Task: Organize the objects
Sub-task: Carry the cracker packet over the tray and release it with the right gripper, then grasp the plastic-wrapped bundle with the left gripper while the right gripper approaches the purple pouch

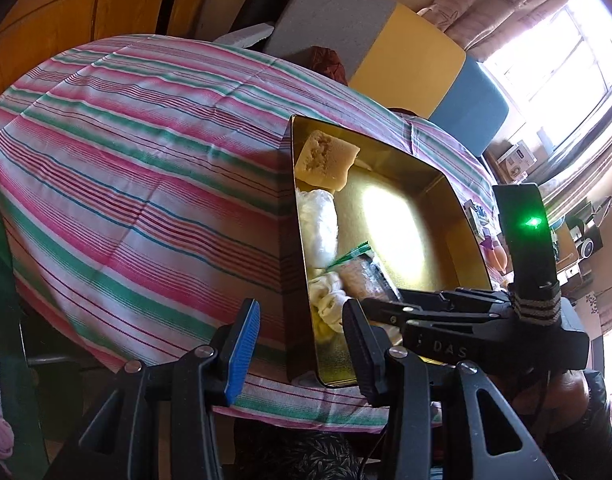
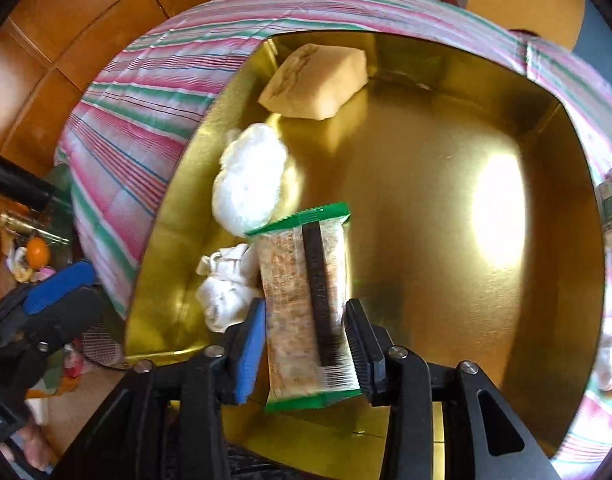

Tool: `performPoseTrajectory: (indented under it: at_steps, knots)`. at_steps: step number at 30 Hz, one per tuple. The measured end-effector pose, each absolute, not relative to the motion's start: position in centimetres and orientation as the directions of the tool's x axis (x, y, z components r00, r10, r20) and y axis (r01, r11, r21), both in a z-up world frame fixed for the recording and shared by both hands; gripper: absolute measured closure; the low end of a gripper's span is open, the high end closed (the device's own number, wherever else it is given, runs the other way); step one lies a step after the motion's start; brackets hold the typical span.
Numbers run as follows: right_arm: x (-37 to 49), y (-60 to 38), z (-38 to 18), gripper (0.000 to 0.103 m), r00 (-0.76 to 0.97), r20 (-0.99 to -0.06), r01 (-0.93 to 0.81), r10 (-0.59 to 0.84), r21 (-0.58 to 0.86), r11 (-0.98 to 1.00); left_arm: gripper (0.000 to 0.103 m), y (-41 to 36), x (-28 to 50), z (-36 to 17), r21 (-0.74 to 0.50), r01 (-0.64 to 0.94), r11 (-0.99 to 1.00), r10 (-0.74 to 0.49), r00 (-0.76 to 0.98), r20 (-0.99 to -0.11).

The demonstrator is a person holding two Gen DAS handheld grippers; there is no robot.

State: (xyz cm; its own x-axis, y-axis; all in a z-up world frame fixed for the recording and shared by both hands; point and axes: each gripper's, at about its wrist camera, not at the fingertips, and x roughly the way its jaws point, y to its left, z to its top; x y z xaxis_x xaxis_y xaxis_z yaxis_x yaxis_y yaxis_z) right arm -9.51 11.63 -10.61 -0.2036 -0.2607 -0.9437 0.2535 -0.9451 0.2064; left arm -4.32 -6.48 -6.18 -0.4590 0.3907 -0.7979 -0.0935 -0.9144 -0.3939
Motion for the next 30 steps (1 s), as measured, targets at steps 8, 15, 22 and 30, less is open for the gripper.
performPoseTrajectory:
  at_steps: [8,15,22,30]
  knots:
    - [-8.6,13.5,-9.8,0.046,-0.226,-0.887,0.245,-0.404,0.349,-0.904,0.06,-5.9,-4.2,-5.6,-0.371,-0.109,-0.922,0.376,-0.473,-0.797]
    - [-6.8,17.9,-6.6,0.036,-0.361,-0.851,0.203,-0.381,0.327,-0.923,0.059,-4.2,-4.2,-4.8,-0.338,-0.152,-0.929,0.368,-0.474,-0.8]
    - [-4.2,26.0,-3.4,0.028,-0.509,-0.811,0.123,-0.288,0.263,-0.957,0.057,-0.5,-4.4,-4.1,-0.326,-0.247,-0.913,0.406,-0.446,-0.798]
    - [-0.7,38.6,-1.4,0.021,-0.605,-0.794,-0.141,-0.062,0.184,-0.973,0.057,6.0,-4.8,-2.3,-0.302,-0.401,-0.865,0.463,-0.402,-0.79]
